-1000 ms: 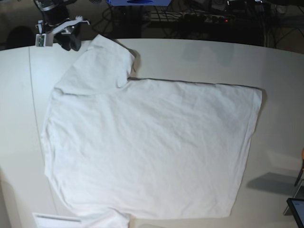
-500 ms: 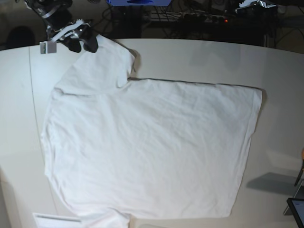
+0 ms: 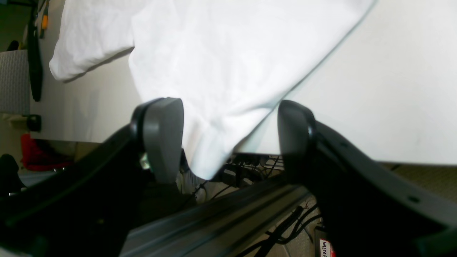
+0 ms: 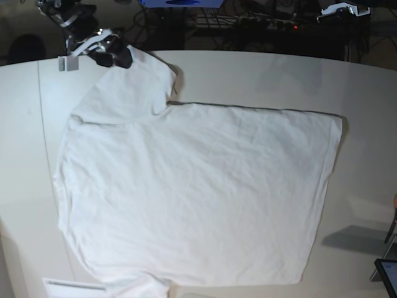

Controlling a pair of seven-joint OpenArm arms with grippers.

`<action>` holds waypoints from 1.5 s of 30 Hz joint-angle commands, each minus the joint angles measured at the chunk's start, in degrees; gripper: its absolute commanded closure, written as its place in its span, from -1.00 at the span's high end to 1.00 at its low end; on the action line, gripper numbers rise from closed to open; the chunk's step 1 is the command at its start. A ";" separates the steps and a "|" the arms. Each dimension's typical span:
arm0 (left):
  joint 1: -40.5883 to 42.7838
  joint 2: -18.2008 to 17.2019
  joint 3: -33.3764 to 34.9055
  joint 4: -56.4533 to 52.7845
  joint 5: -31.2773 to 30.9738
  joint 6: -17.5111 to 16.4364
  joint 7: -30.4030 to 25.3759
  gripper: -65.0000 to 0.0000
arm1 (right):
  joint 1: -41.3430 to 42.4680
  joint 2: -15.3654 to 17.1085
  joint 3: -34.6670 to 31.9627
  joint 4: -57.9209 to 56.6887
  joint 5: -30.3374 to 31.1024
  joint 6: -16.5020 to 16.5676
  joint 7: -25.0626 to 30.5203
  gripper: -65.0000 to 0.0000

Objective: Fold the T-shirt properly
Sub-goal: 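Grasp the shirt's shoulder corner with the right gripper, then reach the left gripper to the opposite shoulder corner and grasp it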

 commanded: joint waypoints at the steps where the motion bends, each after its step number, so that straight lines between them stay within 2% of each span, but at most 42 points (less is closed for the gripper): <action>1: 0.93 -0.50 -0.41 0.64 -0.48 0.23 -1.57 -1.00 | -0.55 0.12 -0.16 0.48 -0.01 0.02 -0.46 0.21; 5: 0.05 -0.50 -0.33 0.64 -0.48 0.23 -0.78 -1.00 | -0.46 0.20 -3.50 0.48 -0.01 0.02 -0.37 0.17; 12: -2.41 -0.50 -0.41 1.70 -0.57 0.23 8.54 -1.00 | 1.39 0.38 -3.68 0.39 -0.09 0.02 -0.55 -0.40; 15: -3.11 -0.50 -0.41 1.96 -0.57 0.23 8.72 -0.77 | 1.39 0.47 -3.68 0.39 -0.09 0.02 -0.55 -0.76; 17: -3.11 -0.50 -0.33 3.28 -0.66 0.23 9.95 -0.53 | 1.39 0.47 -3.68 0.39 -0.09 0.02 -0.55 -0.96; 20: -3.11 -0.50 -0.33 7.50 -0.66 0.23 15.05 -0.31 | 1.39 0.47 -3.77 0.39 -0.09 0.02 -0.55 -0.98; 24: -3.99 -0.50 -0.33 13.04 -3.03 0.14 23.40 -0.29 | 1.39 0.47 -3.77 0.39 -0.27 0.10 -0.55 -0.98; 27: -6.10 -0.76 -0.68 15.41 -11.73 -0.38 31.40 -0.28 | 1.39 0.47 -3.77 0.39 -0.27 0.10 -0.55 -0.99; 31: -8.74 -3.49 -1.12 15.41 -27.03 -5.57 42.92 -0.12 | 1.39 0.47 -3.77 0.39 -0.27 0.10 -0.55 -0.99; 33: -10.06 -4.63 -1.12 14.80 -31.51 -6.10 46.96 -0.11 | 1.39 0.56 -3.77 0.39 -0.27 0.19 -0.55 -0.99; 38: -15.16 -4.81 -1.47 12.16 -31.87 -6.10 53.91 -0.11 | 1.39 0.64 -3.77 0.39 -0.36 0.19 -0.55 -0.99; 45: -21.75 -3.40 -7.89 9.08 -31.95 -6.10 65.07 -0.13 | 1.39 1.61 -3.77 0.39 -0.18 0.19 -0.55 -0.99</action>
